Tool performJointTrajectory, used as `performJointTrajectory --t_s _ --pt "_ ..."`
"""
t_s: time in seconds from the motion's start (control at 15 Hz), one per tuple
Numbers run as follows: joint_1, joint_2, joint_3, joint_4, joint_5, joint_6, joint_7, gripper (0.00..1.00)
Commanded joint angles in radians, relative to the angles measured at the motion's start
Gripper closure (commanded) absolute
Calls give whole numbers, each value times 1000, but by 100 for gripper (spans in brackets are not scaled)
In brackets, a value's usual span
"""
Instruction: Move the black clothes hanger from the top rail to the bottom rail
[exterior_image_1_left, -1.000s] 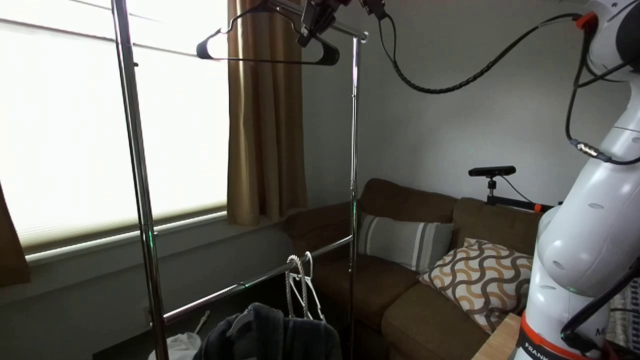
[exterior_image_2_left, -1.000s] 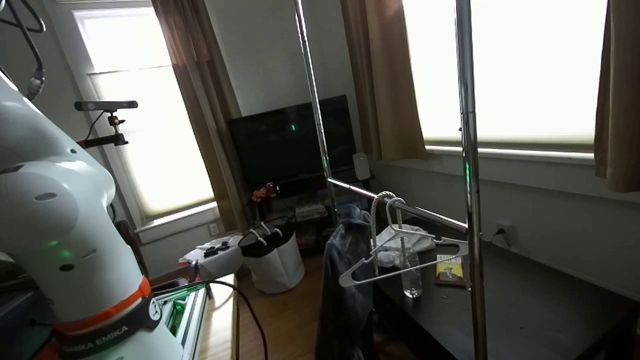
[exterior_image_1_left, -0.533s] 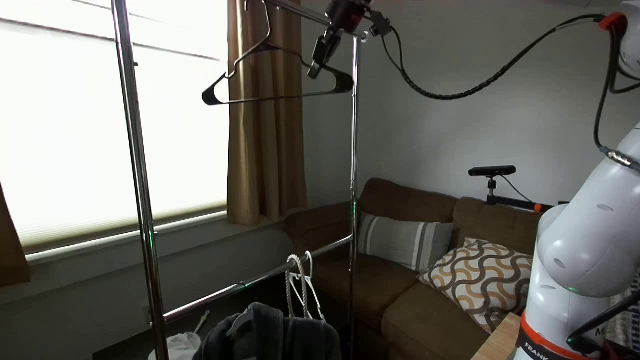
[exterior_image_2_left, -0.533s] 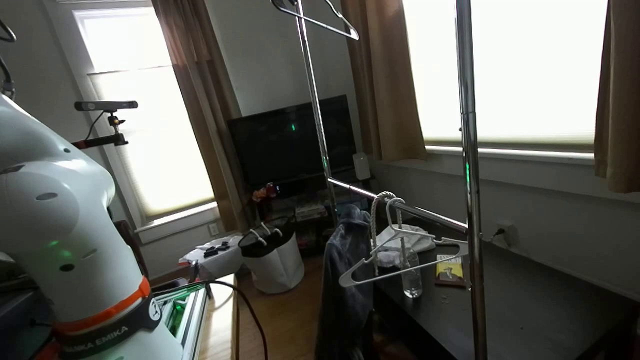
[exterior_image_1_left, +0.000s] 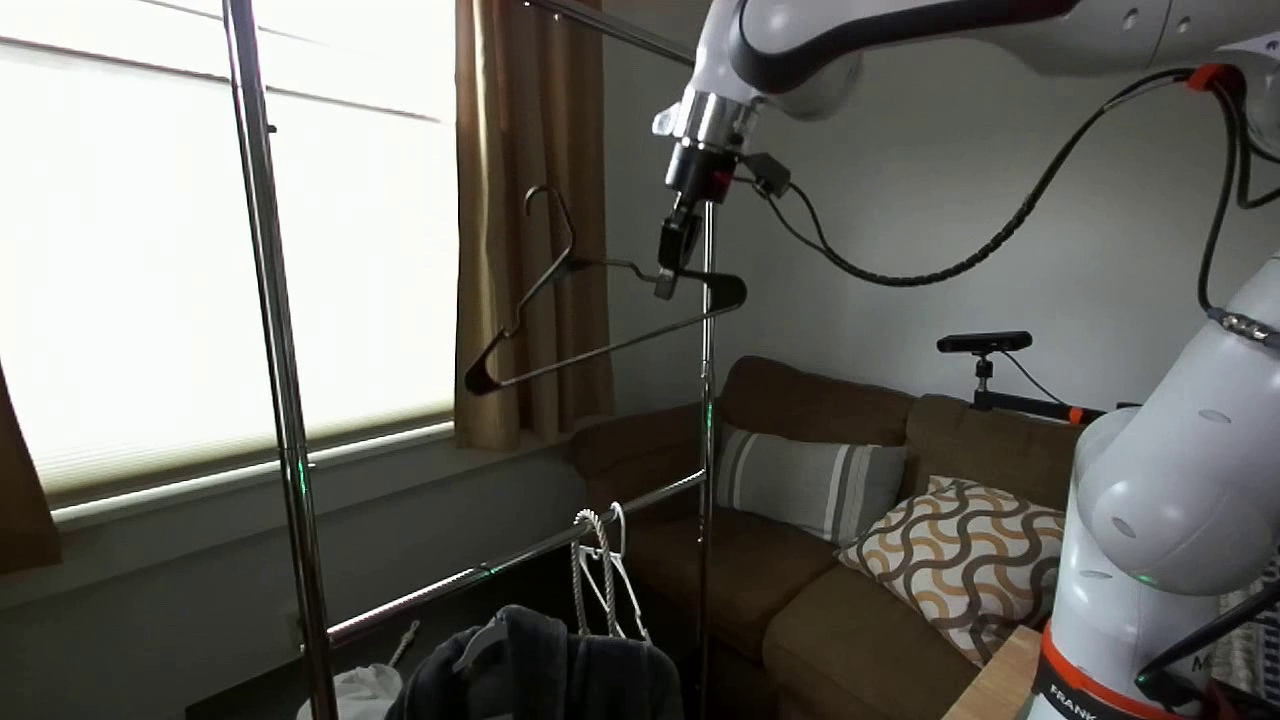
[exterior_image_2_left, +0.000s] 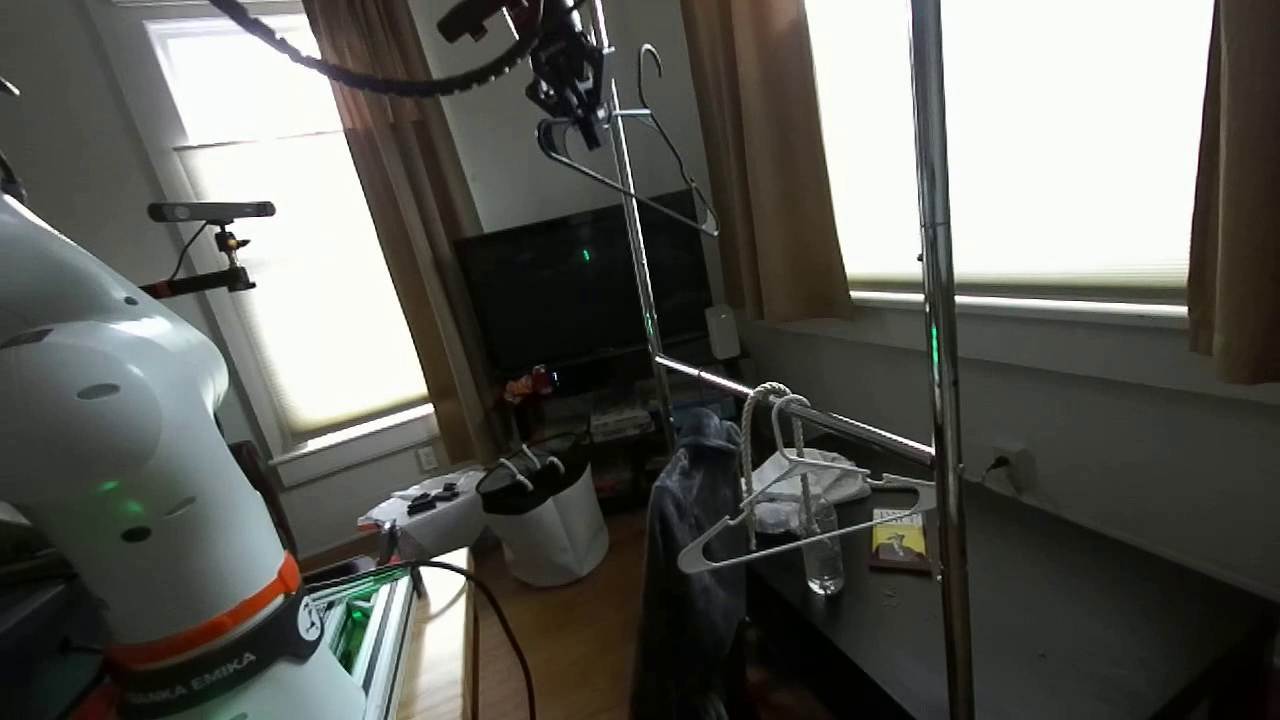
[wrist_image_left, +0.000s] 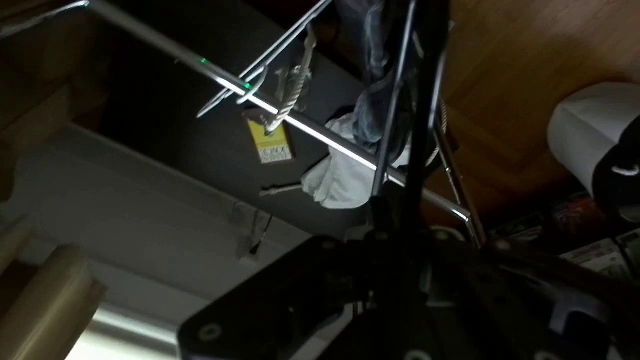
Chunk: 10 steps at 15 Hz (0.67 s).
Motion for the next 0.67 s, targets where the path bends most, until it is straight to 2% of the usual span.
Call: performJointTrajectory --t_s 0.0,0.27,0.6 --pt "-23 -15 -55 -154 68 -11 24 98" --pt "-79 -20 -49 -252 27 -111 130 98" --pt "-106 -37 -58 -283 67 -379 240 98"
